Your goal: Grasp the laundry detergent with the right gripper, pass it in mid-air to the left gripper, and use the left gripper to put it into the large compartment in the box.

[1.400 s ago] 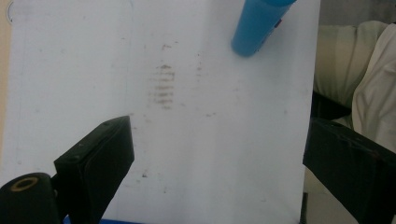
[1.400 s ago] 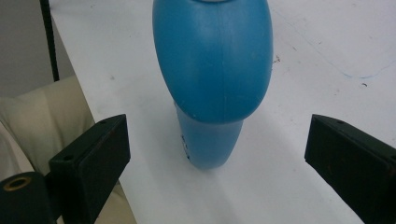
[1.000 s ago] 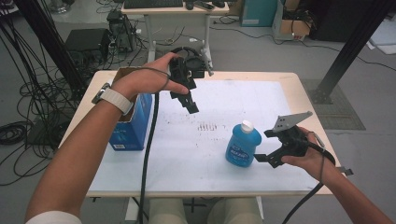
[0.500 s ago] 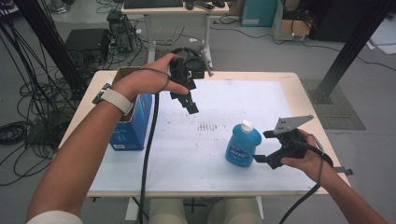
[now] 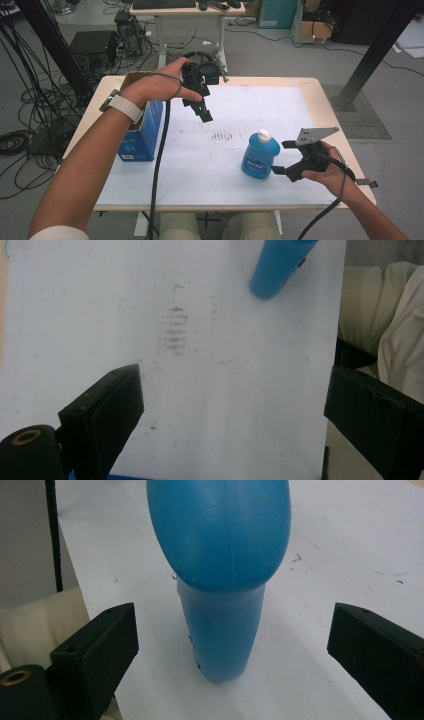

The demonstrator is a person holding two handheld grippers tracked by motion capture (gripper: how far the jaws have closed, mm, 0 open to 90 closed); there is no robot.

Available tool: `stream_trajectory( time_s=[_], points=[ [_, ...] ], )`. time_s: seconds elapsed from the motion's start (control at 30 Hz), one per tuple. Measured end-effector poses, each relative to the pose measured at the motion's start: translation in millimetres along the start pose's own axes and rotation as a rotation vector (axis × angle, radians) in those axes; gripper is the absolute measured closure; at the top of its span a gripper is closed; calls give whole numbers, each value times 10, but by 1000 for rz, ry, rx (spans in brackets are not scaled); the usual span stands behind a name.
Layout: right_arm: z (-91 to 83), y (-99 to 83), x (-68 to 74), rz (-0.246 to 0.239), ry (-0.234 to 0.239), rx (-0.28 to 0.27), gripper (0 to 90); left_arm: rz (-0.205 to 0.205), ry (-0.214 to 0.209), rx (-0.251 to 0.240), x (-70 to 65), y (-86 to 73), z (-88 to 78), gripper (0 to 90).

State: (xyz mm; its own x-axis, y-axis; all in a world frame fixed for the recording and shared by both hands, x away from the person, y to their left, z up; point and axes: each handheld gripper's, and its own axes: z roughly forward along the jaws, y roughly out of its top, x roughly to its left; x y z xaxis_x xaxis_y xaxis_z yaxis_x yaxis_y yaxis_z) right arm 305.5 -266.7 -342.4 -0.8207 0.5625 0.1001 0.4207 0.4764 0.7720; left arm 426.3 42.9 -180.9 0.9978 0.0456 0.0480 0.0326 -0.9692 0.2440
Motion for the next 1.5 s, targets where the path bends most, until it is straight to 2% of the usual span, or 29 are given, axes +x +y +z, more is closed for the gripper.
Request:
stream_trajectory(
  time_s=[0.27,0.3,0.4,1.0,1.27,1.3,1.47,1.5],
  points=[
    [14,-20,-12,-16,2,-38,63,1,1,0,3,0,3,91],
    [7,-23,0,1,-1,-34,63,1,1,0,3,0,2,91],
    [13,-32,1,-6,3,-50,63,2,1,1,3,-3,2,91],
    [12,-65,6,2,11,-72,63,-6,-2,3,5,-11,15,92],
    [8,-83,-17,-16,13,-99,63,-9,-2,6,10,-19,19,92],
    [4,-84,-9,-5,13,-97,63,-7,-2,6,9,-18,18,92],
    [18,-96,-8,-14,24,-112,63,-9,-2,6,4,-15,18,92],
    [16,-97,0,-1,20,-106,63,-8,-2,6,3,-13,19,92]
  ],
)
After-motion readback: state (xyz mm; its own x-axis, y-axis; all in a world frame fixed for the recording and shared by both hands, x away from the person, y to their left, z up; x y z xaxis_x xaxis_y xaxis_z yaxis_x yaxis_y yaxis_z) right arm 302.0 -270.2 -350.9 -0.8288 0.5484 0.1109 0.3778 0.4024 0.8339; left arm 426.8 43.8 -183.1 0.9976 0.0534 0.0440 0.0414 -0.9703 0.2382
